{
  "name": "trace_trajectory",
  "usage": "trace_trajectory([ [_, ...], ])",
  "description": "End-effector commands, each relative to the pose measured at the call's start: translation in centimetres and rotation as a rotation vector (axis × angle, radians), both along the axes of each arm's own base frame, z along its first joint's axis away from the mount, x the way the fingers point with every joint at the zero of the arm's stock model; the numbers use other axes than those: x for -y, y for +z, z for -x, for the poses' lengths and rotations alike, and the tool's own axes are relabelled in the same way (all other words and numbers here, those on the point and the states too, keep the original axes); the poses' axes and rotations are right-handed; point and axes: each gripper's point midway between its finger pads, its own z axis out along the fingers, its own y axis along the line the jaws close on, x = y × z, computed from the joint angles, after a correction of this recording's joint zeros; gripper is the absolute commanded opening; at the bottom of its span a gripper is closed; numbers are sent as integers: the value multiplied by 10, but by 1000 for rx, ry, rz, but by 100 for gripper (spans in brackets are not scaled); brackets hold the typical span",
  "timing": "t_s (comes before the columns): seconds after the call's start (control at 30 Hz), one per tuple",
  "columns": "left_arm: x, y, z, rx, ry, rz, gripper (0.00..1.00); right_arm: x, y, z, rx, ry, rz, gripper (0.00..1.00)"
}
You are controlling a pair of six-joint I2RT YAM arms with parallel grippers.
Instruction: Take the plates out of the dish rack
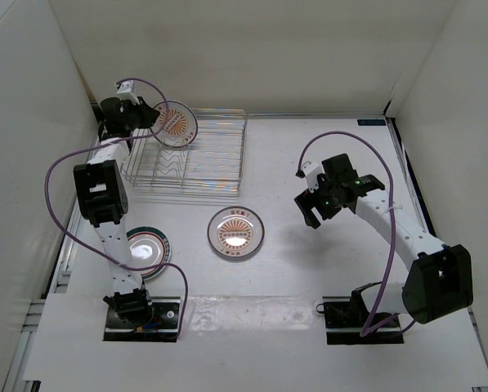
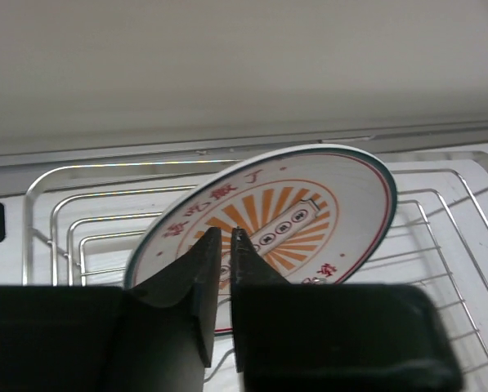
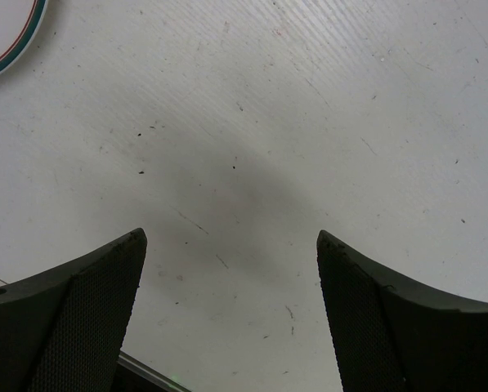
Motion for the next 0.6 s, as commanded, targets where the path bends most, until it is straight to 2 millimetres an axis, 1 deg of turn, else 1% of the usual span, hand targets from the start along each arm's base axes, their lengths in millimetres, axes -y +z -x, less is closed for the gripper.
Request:
trace_trajectory([
  [0.0,11,58,12,117,-82,4,20,1,13,-5,33,-5,-4,87],
  [0.03,14,62,13,125,-100,7,17,0,12,-5,30,0,-4,87],
  [0.13,11,63,17,129,-121,23,9,1,13,-4,30,0,1,87],
  [0.2,12,59,19,118,-134,33,9,2,14,-4,35,-1,3,87],
  [0.23,8,58,20,117,-130,32,11,4,15,-3,33,-3,10,87],
  [0.27,7,55,21,111,-131,33,14,4,15,-2,29,-2,12,87],
  [0.3,6,50,22,99,-129,40,26,5,16,0,23,0,14,87],
  [0.33,2,42,24,82,-121,51,53,6,15,1,19,0,19,87],
  [0.37,1,43,26,85,-120,55,57,7,16,1,23,-2,21,87],
  [0.4,-2,33,29,70,-112,63,75,7,16,2,20,4,24,87],
  [0.43,-3,35,29,76,-100,67,89,8,16,3,22,4,27,87],
  [0.47,-5,38,30,81,-79,65,98,8,16,3,22,3,29,87],
  [0.5,-7,39,30,93,-72,57,100,8,17,2,27,-1,28,87],
  [0.53,-12,34,31,81,-45,56,100,8,16,4,20,0,29,87],
  [0.57,-10,32,32,69,-45,56,100,8,16,4,22,2,28,87],
])
